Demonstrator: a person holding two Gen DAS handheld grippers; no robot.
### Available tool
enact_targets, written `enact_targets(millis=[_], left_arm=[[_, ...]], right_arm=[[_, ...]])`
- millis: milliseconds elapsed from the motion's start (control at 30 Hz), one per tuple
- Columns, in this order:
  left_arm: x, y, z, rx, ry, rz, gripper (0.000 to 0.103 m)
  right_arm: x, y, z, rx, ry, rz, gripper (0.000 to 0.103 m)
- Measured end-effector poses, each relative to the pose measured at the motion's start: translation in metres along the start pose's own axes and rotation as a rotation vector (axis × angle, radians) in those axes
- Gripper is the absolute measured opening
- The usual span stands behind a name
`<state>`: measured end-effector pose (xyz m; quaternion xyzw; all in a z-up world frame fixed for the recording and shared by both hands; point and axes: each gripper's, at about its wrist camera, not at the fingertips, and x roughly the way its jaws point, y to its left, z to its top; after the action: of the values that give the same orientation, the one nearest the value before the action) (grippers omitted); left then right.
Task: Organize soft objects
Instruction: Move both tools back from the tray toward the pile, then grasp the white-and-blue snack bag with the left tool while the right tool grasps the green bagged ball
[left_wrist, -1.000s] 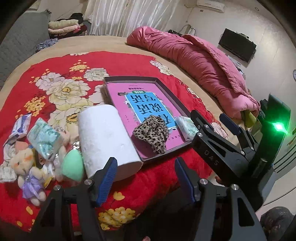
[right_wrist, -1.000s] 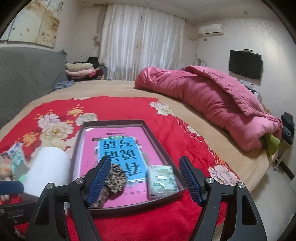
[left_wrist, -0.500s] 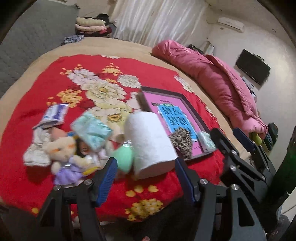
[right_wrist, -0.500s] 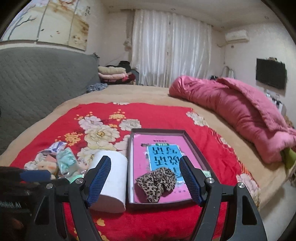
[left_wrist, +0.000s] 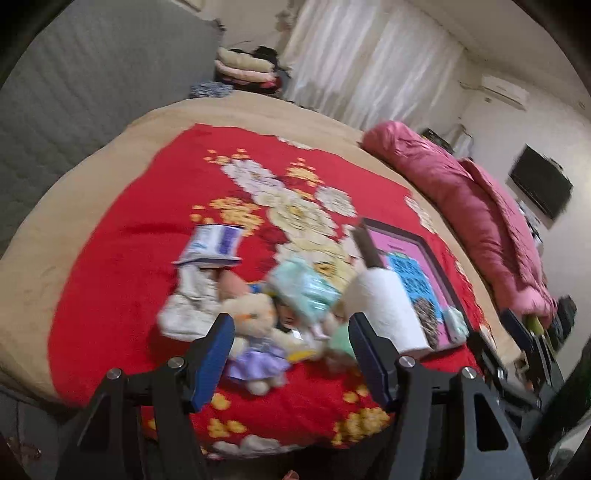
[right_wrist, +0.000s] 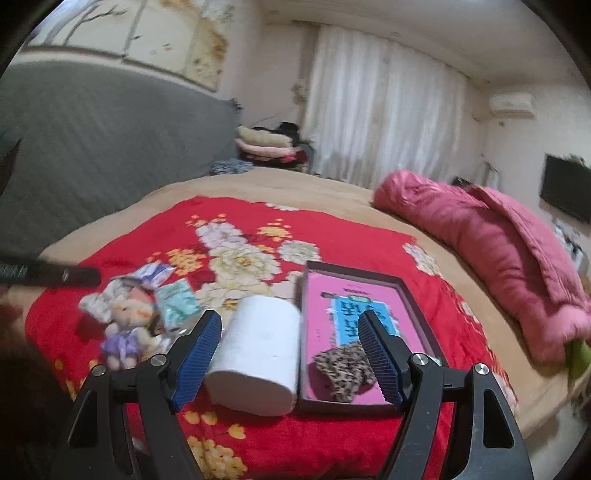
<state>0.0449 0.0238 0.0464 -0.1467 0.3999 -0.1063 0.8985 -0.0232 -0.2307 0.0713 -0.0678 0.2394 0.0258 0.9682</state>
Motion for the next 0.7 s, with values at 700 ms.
enact_targets(millis=[700], left_arm=[[0.031,0.048,0.002,-0.077,0.045,0.033,0.064]], right_arm=[[0.037,0.12,-0.039,-0.483,0.074,0.155,0.078]])
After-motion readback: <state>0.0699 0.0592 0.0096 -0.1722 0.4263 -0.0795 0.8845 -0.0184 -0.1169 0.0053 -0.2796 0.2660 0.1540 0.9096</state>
